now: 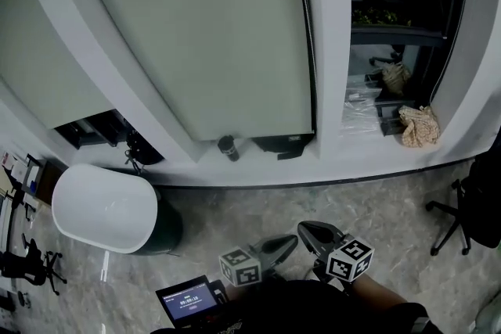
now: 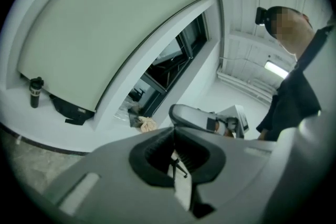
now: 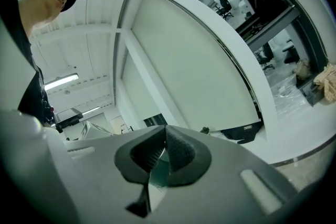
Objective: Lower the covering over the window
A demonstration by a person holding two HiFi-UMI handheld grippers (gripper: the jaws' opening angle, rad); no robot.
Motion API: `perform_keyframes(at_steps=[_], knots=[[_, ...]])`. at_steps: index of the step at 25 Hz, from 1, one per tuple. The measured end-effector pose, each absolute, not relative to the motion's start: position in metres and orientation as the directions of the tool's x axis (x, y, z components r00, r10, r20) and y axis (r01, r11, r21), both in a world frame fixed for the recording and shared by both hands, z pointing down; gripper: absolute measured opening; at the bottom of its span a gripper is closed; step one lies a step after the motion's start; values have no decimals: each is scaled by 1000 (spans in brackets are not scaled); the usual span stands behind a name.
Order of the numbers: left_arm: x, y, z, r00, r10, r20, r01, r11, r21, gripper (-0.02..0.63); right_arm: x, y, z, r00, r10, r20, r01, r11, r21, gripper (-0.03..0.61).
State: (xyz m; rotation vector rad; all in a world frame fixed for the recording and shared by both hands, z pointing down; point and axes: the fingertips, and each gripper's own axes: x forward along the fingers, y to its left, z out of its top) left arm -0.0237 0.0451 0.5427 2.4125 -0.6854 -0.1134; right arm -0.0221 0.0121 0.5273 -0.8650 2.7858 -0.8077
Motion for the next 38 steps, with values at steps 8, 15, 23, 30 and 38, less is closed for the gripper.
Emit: perform_keyframes(at_steps=[8,15,23,30,38], knots=[[-71,103,543,877,-464,122,-447,-697,561,0,-80,67,524,-840,-541,31,-471,700,-536,8],[-152,177,549,898,-423,119,-408,-700,586,0,-146,139,532,-781,-623,47,-539,634,-555,8],[-189,250,560,912,-393,115,-371,-674,638,0,-175,217,541,-736,-668,109,-611,587,-531,8],[-176,293,535,899,-437,44,-376,-713,592,0,-158,265,516,-741,-666,86,-620,629,-470,8],[-124,363,534,873,-484,65,-427,-692,582,0,-104,337,510,-767,-637,80,-590,650,-478,8]])
